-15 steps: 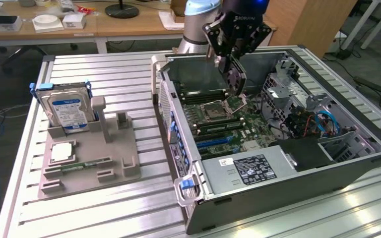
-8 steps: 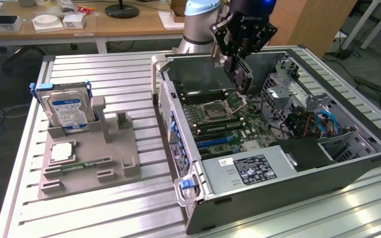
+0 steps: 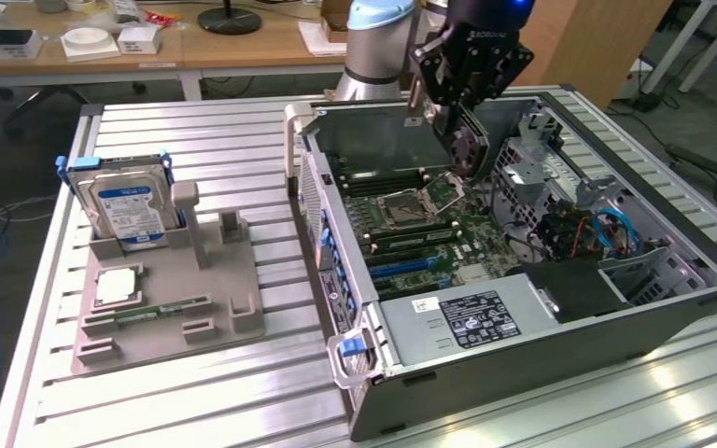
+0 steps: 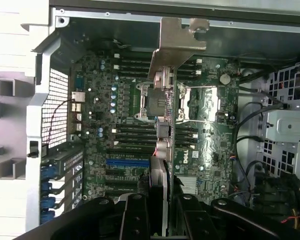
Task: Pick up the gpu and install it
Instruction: 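Pick up the gpu and move the gpu toward the slot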
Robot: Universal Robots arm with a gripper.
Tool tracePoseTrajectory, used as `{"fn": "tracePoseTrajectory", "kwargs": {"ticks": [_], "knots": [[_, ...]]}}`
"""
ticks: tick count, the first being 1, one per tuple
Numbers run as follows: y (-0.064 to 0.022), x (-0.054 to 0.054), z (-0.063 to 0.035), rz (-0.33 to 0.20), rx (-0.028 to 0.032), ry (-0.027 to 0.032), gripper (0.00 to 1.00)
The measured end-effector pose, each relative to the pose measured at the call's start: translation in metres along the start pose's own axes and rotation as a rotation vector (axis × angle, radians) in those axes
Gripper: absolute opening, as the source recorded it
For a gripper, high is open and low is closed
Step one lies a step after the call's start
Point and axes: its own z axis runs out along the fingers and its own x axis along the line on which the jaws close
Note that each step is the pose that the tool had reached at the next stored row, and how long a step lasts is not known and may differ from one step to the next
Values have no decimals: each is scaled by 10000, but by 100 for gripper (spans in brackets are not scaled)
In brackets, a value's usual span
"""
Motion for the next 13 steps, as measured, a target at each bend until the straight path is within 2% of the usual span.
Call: {"fn": "tracePoseTrajectory", "kwargs": {"ticks": [13], "knots": [[-9,-256,7,-86,-1,2,27]]}}
